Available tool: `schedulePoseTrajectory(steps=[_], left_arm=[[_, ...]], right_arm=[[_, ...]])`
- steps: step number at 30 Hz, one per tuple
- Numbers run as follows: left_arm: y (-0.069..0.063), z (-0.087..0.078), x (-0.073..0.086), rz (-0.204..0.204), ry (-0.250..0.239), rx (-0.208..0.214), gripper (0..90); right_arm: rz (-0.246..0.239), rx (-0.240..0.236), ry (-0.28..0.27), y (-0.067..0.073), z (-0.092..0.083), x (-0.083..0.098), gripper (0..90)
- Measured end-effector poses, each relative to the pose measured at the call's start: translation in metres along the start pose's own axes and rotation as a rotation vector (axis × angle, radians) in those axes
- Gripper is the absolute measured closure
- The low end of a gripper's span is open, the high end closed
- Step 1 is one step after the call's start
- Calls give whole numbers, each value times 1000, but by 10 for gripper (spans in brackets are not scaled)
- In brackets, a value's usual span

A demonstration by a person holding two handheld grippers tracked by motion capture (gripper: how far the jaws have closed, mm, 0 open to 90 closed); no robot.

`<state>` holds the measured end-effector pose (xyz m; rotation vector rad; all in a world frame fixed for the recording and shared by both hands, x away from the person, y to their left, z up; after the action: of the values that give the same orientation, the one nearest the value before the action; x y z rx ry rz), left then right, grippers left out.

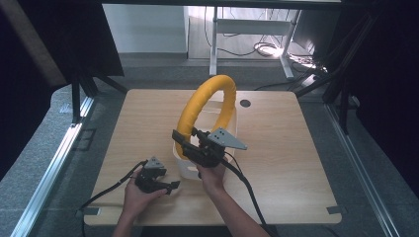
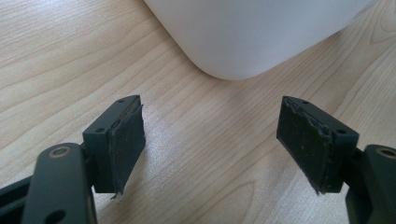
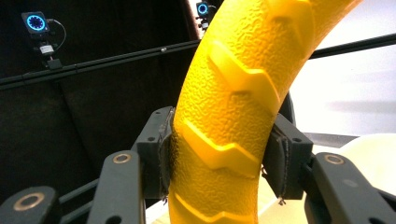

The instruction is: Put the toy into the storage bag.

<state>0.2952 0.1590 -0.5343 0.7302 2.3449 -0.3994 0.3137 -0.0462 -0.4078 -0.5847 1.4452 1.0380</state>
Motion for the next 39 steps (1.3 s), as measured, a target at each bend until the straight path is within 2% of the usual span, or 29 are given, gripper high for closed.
schedulePoseTrajectory(steps=[16,24,39], left_arm=[[0,0,0,2,5,2,237],[0,1,0,2,7,3,237],[0,1,0,8,12,4,236]], right_arm=[[-8,8,18,1,-2,8,492],[11,16,32,1,-4,10,493],[13,38,102,1,-3,18,490]])
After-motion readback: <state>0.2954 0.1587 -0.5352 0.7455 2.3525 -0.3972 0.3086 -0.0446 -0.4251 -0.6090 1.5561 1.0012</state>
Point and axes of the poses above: each handheld gripper's, and its own axes: z roughly forward along the jaws, x roughly out of its underside, y roughly to its left, the point moved 1 cm from there along z, roughly forward along the jaws, and after that the axes turned 8 degrees about -x, right-handed, at the moved point
